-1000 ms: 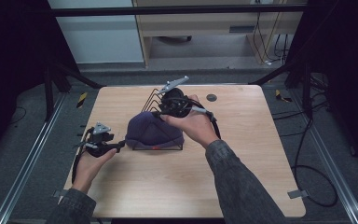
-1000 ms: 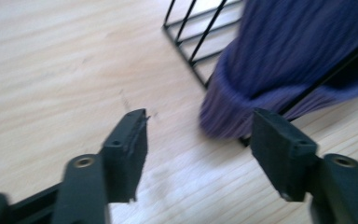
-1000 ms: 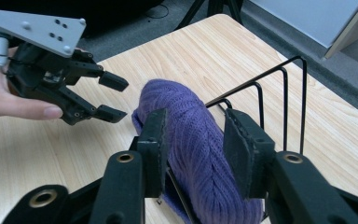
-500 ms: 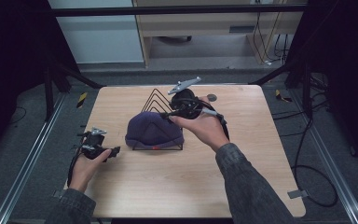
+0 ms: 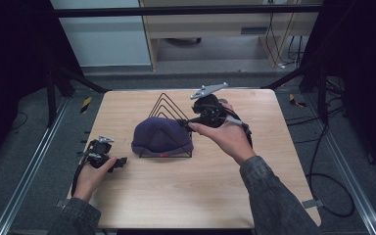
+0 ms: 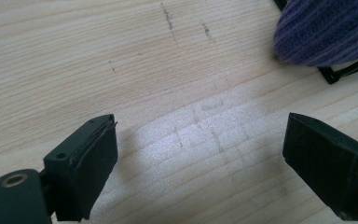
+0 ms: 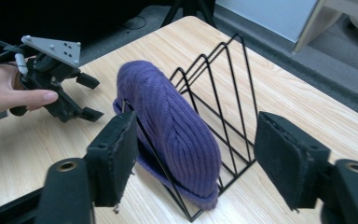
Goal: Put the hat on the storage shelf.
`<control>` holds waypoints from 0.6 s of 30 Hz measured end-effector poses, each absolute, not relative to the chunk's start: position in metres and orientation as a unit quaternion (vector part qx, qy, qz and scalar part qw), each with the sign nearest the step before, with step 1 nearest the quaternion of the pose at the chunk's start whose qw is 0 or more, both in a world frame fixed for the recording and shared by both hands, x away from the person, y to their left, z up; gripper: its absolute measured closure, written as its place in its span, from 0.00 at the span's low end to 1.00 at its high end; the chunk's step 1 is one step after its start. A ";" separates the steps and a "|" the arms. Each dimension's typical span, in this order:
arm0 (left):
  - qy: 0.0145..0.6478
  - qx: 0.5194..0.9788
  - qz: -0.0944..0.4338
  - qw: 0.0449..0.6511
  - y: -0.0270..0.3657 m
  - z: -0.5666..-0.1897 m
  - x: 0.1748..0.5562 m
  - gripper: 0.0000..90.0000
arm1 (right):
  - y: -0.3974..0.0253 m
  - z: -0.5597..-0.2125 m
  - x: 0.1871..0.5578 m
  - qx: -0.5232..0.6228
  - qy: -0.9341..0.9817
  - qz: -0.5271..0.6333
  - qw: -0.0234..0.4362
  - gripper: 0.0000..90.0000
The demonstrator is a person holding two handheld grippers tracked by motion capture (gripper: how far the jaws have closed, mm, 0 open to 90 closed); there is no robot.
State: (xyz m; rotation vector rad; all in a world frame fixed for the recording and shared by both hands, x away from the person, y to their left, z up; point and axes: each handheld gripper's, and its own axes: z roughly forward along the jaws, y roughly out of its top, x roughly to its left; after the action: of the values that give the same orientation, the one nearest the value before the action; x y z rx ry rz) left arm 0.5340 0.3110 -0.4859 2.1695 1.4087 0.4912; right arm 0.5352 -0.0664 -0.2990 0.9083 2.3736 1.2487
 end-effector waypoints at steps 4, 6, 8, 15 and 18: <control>0.518 0.799 0.178 0.247 0.311 -0.488 0.534 0.10 | -0.079 -0.300 0.530 0.328 0.825 0.433 0.157 0.24; 0.517 0.801 0.178 0.244 0.311 -0.488 0.534 0.10 | -0.086 -0.302 0.525 0.333 0.823 0.430 0.162 0.22; 0.517 0.802 0.178 0.241 0.311 -0.488 0.534 0.10 | -0.095 -0.303 0.521 0.338 0.821 0.430 0.166 0.20; 0.522 0.800 0.176 0.239 0.312 -0.490 0.534 0.08 | -0.128 -0.312 0.508 0.366 0.808 0.429 0.168 0.17; 0.523 0.799 0.176 0.240 0.313 -0.490 0.534 0.08 | -0.141 -0.317 0.504 0.378 0.803 0.428 0.170 0.16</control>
State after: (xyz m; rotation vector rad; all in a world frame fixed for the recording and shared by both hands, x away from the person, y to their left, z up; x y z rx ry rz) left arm 0.5339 0.3129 -0.4902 2.1862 1.4319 0.4820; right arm 0.5043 -0.1412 -0.3173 1.0744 2.2821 1.2154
